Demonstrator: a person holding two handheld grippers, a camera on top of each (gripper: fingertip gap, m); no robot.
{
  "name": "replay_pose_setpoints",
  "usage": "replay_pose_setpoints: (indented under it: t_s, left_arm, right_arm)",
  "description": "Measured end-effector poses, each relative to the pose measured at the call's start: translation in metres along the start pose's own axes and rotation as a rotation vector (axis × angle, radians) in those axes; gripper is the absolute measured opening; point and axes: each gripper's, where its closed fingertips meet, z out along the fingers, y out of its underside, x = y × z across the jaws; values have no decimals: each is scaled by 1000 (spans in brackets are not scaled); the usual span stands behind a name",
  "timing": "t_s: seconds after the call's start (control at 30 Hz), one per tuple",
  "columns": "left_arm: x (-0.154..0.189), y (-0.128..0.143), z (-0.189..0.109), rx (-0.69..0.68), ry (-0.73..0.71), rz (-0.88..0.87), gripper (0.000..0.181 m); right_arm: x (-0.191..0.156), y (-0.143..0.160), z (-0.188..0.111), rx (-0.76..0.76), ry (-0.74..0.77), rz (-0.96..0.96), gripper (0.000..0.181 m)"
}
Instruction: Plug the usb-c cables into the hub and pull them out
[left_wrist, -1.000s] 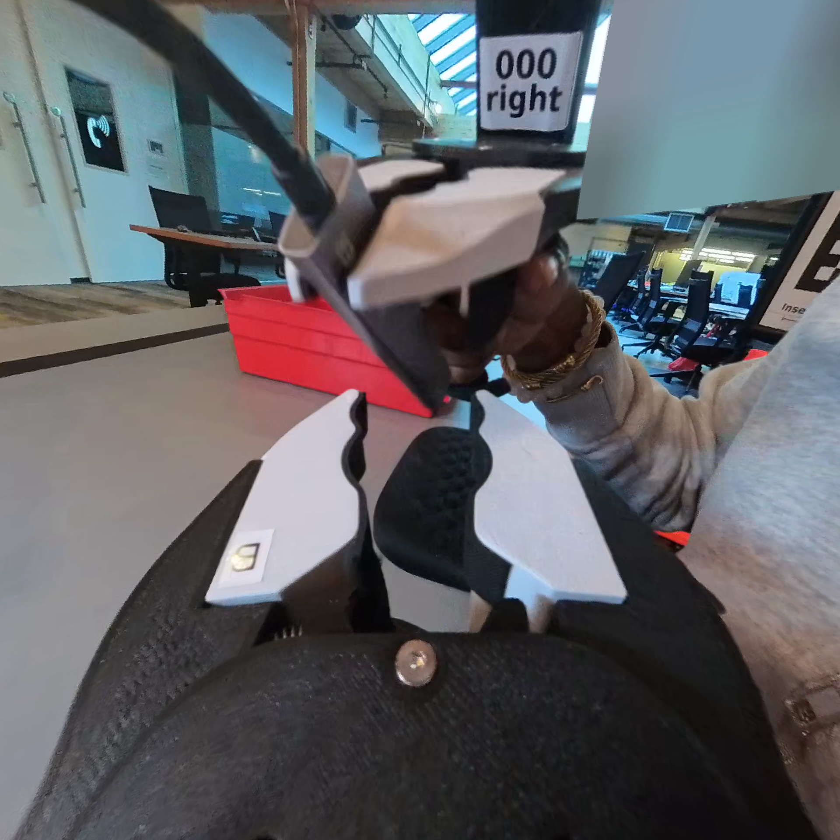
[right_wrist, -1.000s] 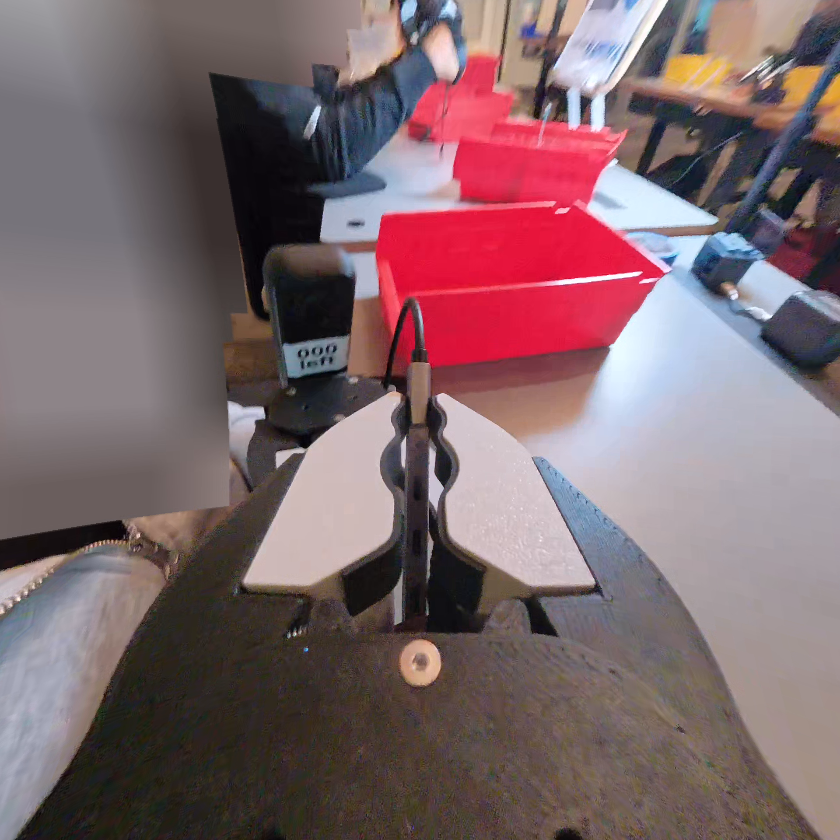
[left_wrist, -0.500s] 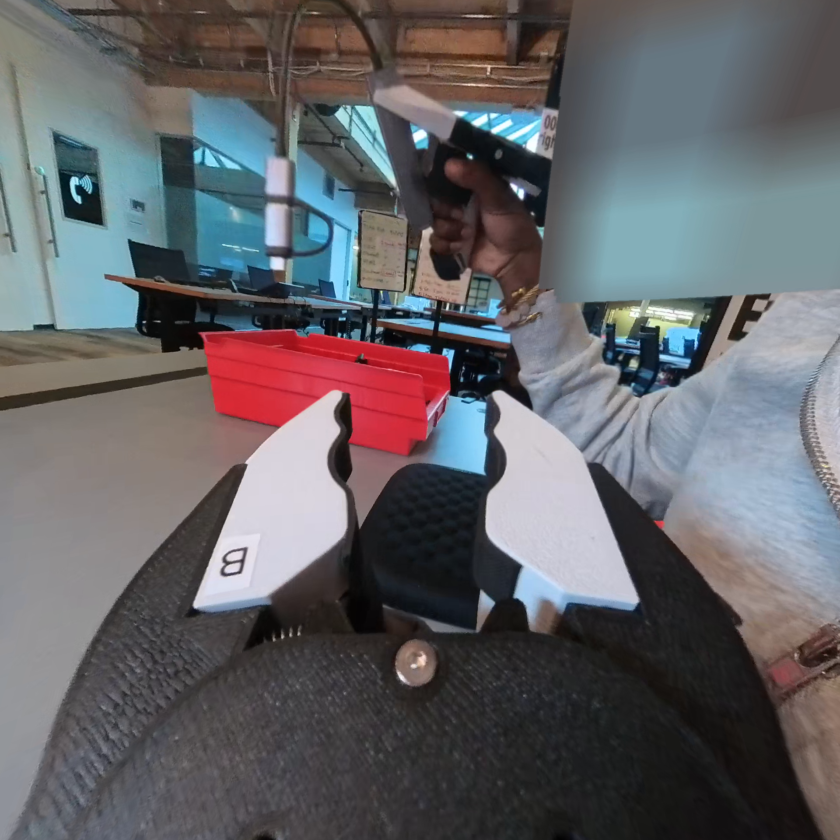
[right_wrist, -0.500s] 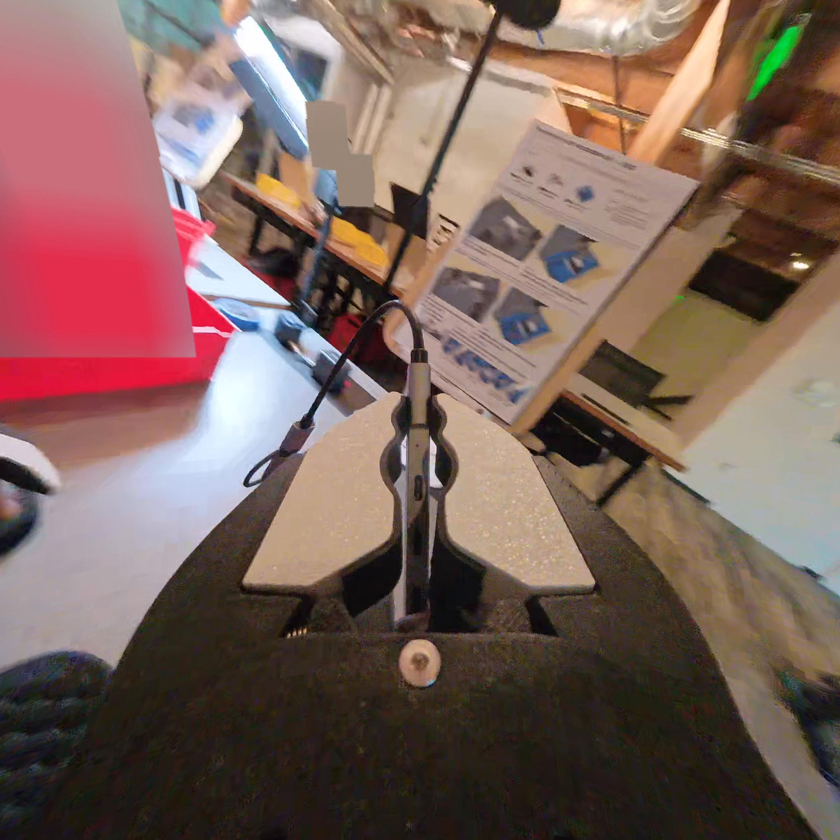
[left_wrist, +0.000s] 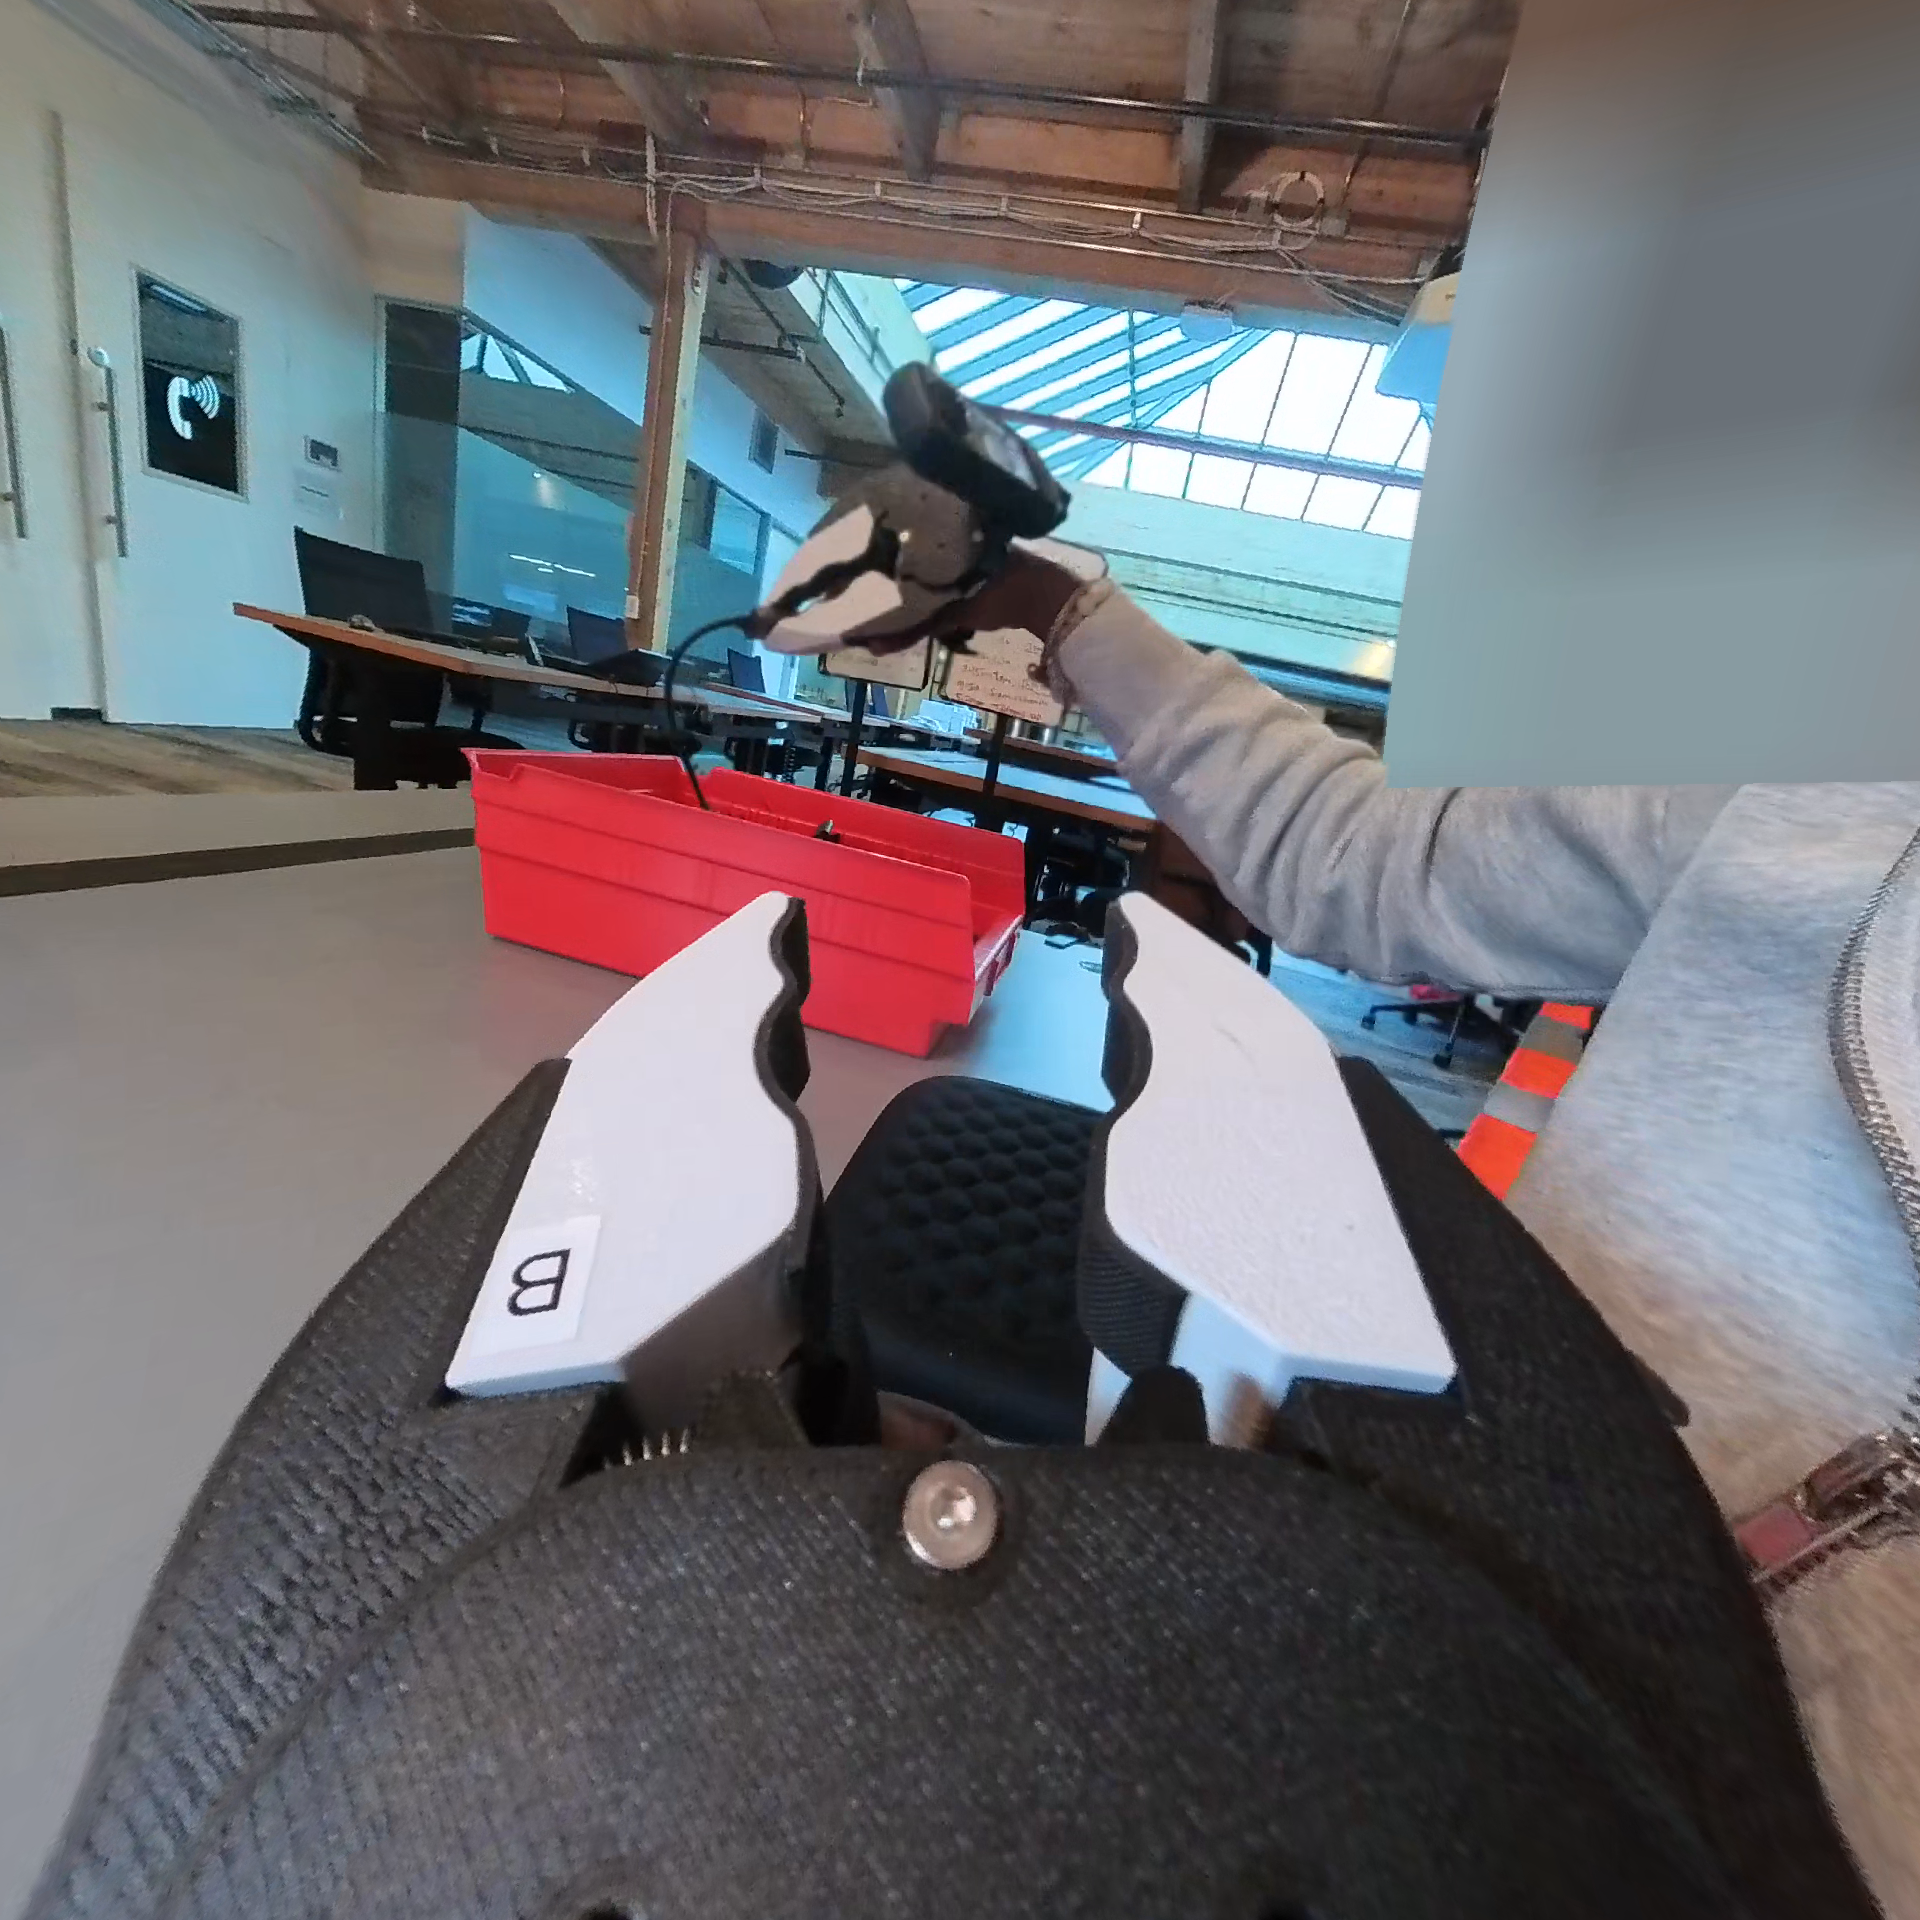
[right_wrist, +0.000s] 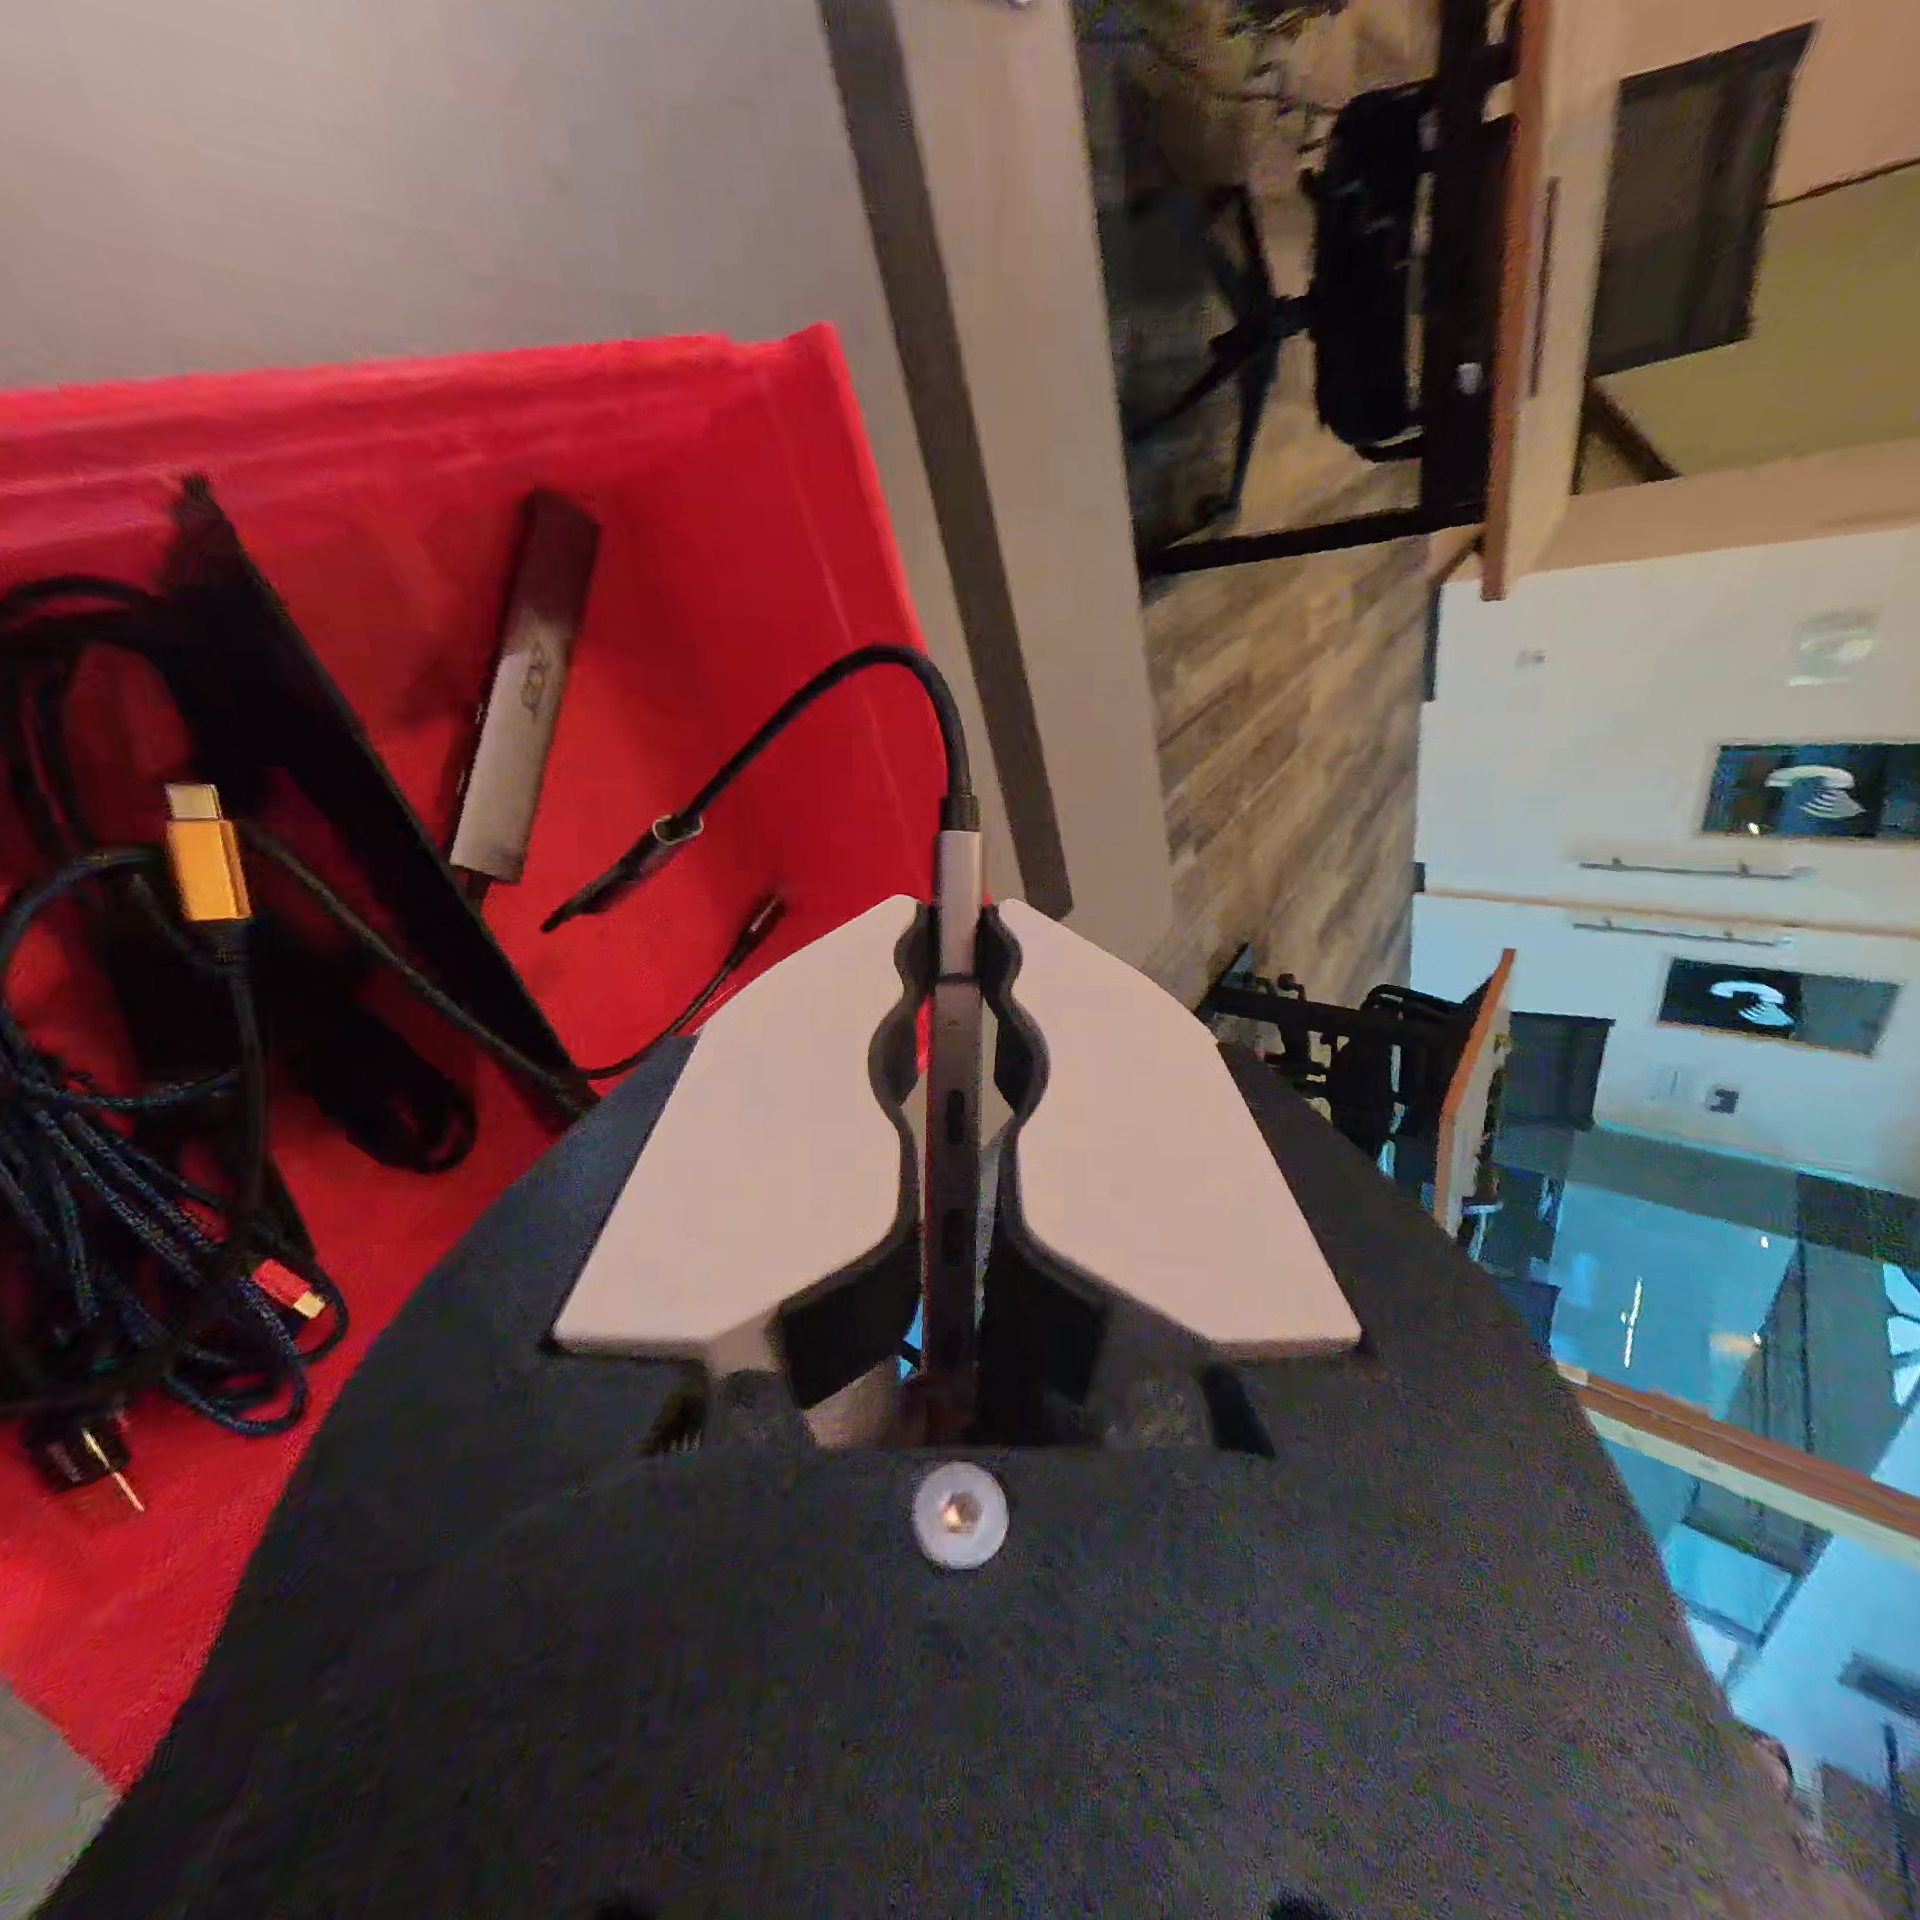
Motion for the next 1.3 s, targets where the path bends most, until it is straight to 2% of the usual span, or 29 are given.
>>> replay_pose_setpoints:
  t_s: [0.1, 0.17, 0.3, 0.37, 0.4, 0.5, 0.63, 0.77, 0.83, 0.93, 1.03, 1.1, 1.13, 1.2, 1.23, 1.3]
  left_arm:
    - [-2, 0, 0, 4, -5, -16, 54]
    - [-3, -1, 0, 8, -5, -22, 53]
    - [-1, -2, -1, 16, 8, -18, 53]
    - [0, -2, -1, 16, 11, -14, 53]
    - [0, -2, -1, 16, 12, -13, 53]
    - [0, -2, -1, 19, 13, -18, 53]
    - [-1, -2, -1, 18, 11, -24, 53]
    - [-1, -2, 0, 17, 8, -30, 53]
    - [-2, -2, 0, 18, 5, -33, 53]
    - [-2, -2, -1, 23, 1, -31, 53]
    - [-2, -3, -1, 26, -2, -30, 52]
    - [-3, -3, -1, 27, -4, -31, 52]
    - [-3, -3, -1, 28, -5, -32, 52]
    - [-3, -3, -1, 31, -8, -33, 52]
    - [-4, -3, -2, 33, -10, -34, 52]
    - [-4, -3, -2, 35, -14, -37, 51]
  right_arm:
    - [-22, -3, 31, 3, -145, -35, 9]
    - [-38, -9, 48, 24, -251, 8, 9]
    - [-60, -12, 75, 36, -426, 220, 9]
    - [-64, -10, 87, 35, -464, 316, 9]
    - [-64, -9, 91, 34, -473, 358, 11]
    - [-63, -13, 94, 56, -495, 483, 33]
    - [-49, -31, 73, 166, -410, 543, 49]
    - [-48, -62, 14, 297, -280, 661, 69]
    - [-75, -70, -18, 290, -278, 704, 77]
    - [-132, -68, -54, 179, -284, 736, 83]
    - [-185, -58, -68, 16, -288, 785, 79]
    - [-208, -54, -61, -60, -271, 770, 68]
    - [-214, -53, -54, -84, -247, 736, 57]
    - [-213, -55, -38, -96, -177, 657, 25]
    - [-206, -59, -31, -91, -131, 643, 17]
    - [-201, -80, -18, -52, -123, 693, 19]
